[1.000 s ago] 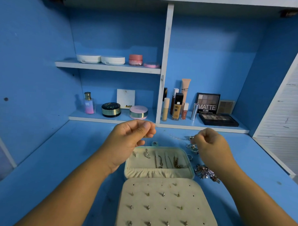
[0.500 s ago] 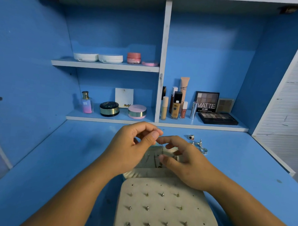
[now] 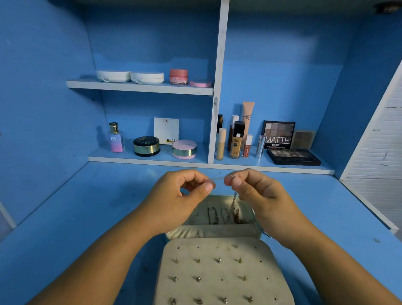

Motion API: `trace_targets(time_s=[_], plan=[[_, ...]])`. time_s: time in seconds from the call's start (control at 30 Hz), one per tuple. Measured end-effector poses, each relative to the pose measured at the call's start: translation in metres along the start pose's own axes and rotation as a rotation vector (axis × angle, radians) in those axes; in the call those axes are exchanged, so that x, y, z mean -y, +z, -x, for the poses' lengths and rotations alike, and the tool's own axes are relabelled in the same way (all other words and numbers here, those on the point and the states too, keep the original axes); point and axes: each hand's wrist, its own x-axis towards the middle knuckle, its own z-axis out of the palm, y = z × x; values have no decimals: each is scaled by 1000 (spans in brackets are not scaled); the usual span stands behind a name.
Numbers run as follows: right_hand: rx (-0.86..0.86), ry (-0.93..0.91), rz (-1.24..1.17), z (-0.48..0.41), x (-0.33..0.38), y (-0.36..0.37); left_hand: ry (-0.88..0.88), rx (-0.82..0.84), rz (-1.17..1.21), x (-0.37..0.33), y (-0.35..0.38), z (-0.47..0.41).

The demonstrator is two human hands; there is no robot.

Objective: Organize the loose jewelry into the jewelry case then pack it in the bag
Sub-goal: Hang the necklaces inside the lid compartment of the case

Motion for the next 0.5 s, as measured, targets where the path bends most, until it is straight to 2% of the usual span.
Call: trace_targets(time_s=[0.13, 0.27, 0.43, 0.5], plan=[[10, -9, -22, 2, 6, 0, -48, 107, -35, -1, 4, 3], [33, 10, -108, 4, 10, 1, -73, 133, -56, -3, 8, 5], [51, 8, -175, 6, 13, 3, -34, 284, -1, -5, 12, 7], [57, 14, -181, 6, 12, 3, -16, 286, 15, -5, 17, 8]])
